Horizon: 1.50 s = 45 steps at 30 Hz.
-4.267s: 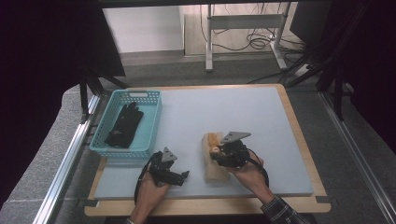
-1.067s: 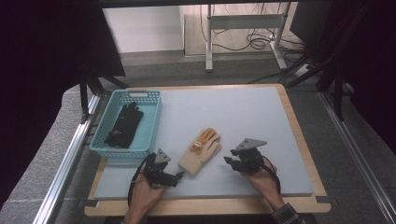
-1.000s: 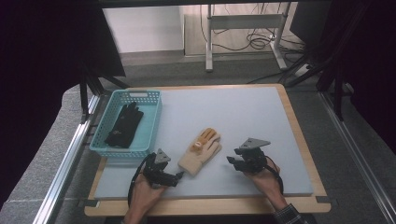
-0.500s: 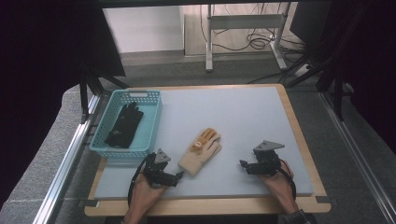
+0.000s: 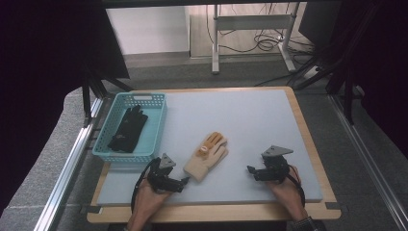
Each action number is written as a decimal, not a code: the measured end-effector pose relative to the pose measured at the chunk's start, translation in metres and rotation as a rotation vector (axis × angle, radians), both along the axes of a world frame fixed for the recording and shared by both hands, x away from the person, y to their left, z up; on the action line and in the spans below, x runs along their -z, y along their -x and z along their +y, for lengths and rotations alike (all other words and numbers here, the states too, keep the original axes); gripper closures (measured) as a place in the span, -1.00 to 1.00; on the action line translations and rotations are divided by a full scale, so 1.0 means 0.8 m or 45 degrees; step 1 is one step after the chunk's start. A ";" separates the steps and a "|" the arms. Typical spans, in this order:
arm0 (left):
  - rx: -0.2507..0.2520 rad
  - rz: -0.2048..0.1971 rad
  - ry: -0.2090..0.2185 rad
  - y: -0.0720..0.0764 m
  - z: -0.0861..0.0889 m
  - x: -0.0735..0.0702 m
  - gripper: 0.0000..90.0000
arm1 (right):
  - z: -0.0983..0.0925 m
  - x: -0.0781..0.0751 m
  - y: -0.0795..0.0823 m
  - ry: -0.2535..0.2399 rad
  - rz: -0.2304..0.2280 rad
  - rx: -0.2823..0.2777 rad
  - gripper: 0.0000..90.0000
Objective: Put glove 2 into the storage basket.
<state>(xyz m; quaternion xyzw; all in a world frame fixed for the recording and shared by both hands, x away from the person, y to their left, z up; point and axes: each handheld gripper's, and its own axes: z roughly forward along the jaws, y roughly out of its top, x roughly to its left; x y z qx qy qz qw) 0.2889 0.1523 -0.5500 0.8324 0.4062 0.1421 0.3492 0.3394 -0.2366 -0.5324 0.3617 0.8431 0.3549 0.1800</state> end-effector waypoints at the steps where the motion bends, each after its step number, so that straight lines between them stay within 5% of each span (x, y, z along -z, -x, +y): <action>1: 0.004 0.000 -0.002 0.000 0.001 0.000 -0.90 | 0.000 0.000 0.000 -0.001 0.000 0.001 -0.55; 14: 0.021 0.017 0.043 0.003 0.002 -0.031 -0.87 | 0.000 0.000 0.000 0.001 -0.004 0.003 -0.55; 20: 0.060 0.017 0.064 -0.012 -0.016 -0.051 -0.87 | 0.001 0.000 0.000 0.001 -0.005 0.004 -0.55; 26: 0.068 0.082 0.076 -0.039 -0.040 -0.060 -0.90 | 0.001 0.000 0.000 -0.002 -0.006 0.004 -0.56; 40: 0.095 0.157 -0.023 -0.100 -0.111 -0.047 -0.94 | 0.000 0.000 0.001 -0.003 -0.005 0.005 -0.56; 45: 0.096 0.171 -0.116 -0.105 -0.130 -0.035 -0.93 | 0.000 0.000 0.001 -0.003 -0.005 0.004 -0.56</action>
